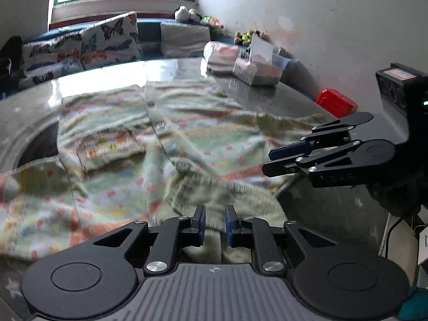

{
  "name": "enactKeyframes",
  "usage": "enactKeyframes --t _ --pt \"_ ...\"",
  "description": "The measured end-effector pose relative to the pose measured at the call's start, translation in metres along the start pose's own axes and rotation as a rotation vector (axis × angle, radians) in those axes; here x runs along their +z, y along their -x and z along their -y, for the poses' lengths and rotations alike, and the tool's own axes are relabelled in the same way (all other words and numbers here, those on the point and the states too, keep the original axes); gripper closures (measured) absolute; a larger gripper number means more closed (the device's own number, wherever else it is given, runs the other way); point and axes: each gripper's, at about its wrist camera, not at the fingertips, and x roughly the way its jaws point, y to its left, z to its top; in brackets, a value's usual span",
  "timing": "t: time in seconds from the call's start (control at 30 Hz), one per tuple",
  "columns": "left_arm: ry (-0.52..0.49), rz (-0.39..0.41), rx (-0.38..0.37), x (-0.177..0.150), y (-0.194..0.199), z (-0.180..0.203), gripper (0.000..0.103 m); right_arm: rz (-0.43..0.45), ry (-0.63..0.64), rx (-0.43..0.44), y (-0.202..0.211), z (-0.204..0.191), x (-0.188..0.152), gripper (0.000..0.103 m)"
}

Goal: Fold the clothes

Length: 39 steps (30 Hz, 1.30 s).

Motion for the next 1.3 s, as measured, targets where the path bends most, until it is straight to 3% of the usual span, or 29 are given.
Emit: enactKeyframes --t 0.17,0.4,0.67,1.03,1.3 --pt "0.023 0.037 0.014 0.012 -0.001 -0.005 0.086 0.006 -0.029 -0.013 -0.002 0.007 -0.001 0.076" --pt "0.033 -0.024 0.033 0.004 -0.024 -0.010 0.086 0.005 -0.049 -0.026 0.005 0.013 -0.013 0.069" --pt "0.034 -0.026 0.033 0.002 -0.023 -0.010 0.084 0.009 -0.142 -0.084 0.018 0.039 -0.028 0.068" --pt "0.007 -0.022 0.049 0.011 -0.022 0.002 0.066 0.033 -0.259 -0.218 0.041 0.080 -0.049 0.068" --pt "-0.014 -0.007 0.054 0.024 -0.024 0.015 0.051 0.043 -0.341 -0.372 0.054 0.119 -0.065 0.067"
